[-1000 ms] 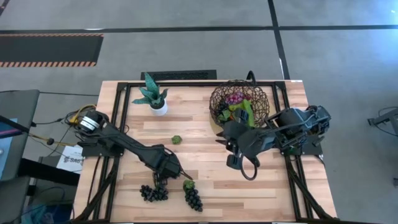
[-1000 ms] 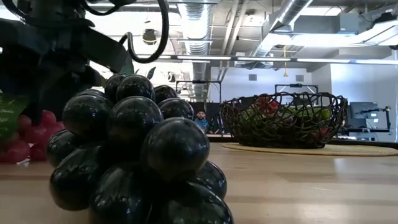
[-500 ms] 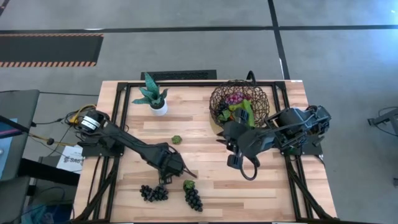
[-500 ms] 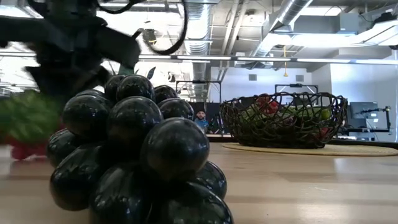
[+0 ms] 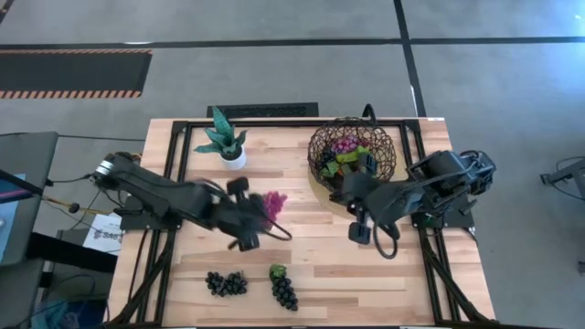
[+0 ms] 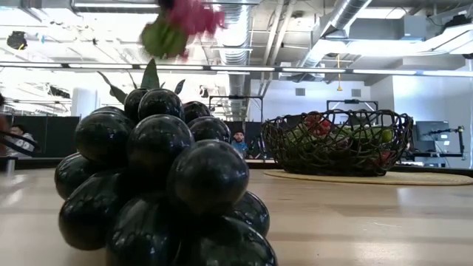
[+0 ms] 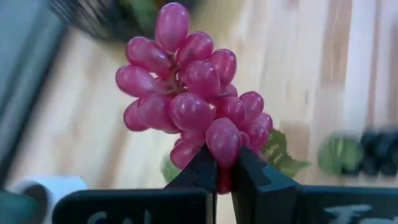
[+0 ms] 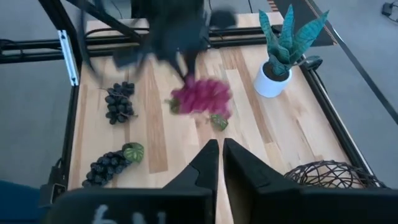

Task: Build produce basket
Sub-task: Put the purple grapes into the black wire basket

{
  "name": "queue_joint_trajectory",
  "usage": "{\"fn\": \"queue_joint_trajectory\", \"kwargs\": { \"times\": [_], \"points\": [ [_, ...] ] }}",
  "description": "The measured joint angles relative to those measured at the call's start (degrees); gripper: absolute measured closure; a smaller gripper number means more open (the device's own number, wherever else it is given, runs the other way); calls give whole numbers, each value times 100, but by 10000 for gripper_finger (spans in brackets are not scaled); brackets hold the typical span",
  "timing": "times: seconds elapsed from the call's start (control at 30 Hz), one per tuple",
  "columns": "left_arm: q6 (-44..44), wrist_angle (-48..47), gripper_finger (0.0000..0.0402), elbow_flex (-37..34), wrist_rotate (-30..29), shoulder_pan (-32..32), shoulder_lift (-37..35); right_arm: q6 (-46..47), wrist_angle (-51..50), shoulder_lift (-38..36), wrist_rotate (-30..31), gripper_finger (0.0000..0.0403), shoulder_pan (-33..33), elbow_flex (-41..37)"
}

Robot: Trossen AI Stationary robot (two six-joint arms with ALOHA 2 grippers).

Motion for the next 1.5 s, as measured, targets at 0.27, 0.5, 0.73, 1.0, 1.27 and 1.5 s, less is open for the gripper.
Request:
{"fn": "queue_joint_trajectory", "kwargs": {
  "times": [0.27,0.5,0.73,1.0,1.27,1.5],
  "points": [
    [663,551,401,410,-1175,4,-1098,-198,547,-16,283,392,252,-107],
    [821,631,401,413,-1157,-101,-1518,-107,984,107,345,355,-109,-311],
    [882,532,401,413,-1129,-387,-1519,-116,1486,465,-646,347,-854,-334],
    [874,446,401,408,-1151,-457,-1526,-1187,2906,652,-2037,343,-1532,-321],
    [810,309,401,408,-1147,-457,-1526,-1295,2760,671,-2103,278,-1790,-326],
    [703,326,401,408,-1108,-455,-1526,-1333,2869,890,-2144,200,-2018,-294]
  ]
}}
